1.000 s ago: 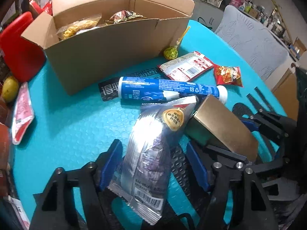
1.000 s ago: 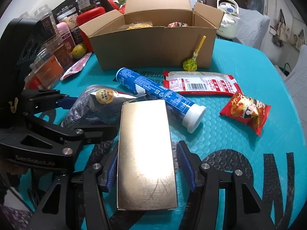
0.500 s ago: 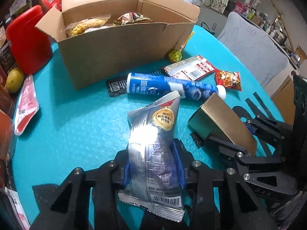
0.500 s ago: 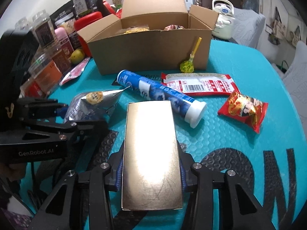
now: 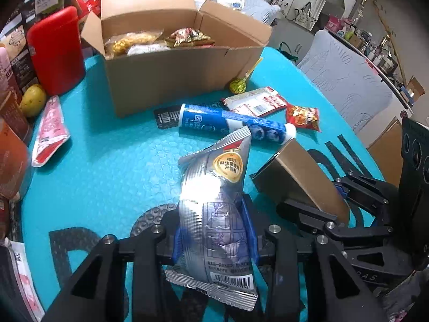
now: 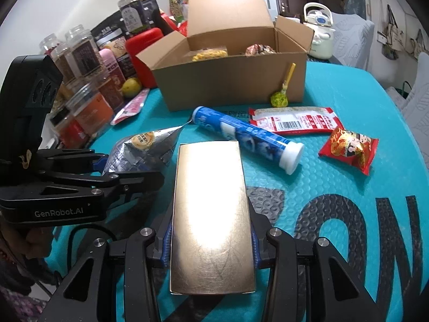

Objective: Organize snacks
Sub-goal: 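Lift the silver packet with the left gripper while the right gripper lifts the gold box, then carry the silver packet and gold box over the cardboard box with both grippers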

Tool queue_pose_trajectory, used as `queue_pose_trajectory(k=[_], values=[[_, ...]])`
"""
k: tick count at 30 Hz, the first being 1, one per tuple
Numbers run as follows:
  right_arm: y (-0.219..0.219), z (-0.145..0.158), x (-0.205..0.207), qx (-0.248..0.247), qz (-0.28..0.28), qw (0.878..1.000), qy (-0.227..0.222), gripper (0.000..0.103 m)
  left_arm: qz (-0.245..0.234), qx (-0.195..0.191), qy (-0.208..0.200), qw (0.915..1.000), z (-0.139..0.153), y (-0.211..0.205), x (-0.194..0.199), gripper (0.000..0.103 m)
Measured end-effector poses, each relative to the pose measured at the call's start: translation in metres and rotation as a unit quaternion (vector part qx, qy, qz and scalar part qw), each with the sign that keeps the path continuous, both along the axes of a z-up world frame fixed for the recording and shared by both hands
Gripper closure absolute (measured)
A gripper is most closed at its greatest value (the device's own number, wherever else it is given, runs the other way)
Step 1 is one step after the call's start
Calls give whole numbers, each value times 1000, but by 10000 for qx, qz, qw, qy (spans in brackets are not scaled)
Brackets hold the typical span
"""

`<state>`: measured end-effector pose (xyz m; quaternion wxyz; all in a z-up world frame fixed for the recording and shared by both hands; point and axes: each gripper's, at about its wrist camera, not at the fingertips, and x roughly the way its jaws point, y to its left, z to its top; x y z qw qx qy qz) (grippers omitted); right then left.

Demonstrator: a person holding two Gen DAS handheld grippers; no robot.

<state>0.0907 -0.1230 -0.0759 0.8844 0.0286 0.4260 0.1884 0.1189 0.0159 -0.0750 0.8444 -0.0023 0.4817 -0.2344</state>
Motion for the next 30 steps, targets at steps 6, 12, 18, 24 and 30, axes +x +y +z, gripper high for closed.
queue_pose_trajectory(k=[6, 12, 18, 24, 30], values=[[4, 17, -12, 72, 91, 9997, -223, 60, -5, -58, -263, 9996, 21, 3, -15, 66], [6, 42, -18, 75, 121, 9985, -531, 60, 31, -128, -533, 9985, 48, 5, -23, 66], [6, 68, -18, 54, 191, 9962, -845, 60, 56, -175, -893, 9958, 77, 6, -26, 66], [5, 99, -10, 43, 303, 9921, -1217, 60, 95, -256, -1179, 9926, 103, 6, -21, 66], [4, 128, 9, -7, 345, 9871, -1566, 60, 142, -396, -1525, 9874, 133, 4, -3, 66]])
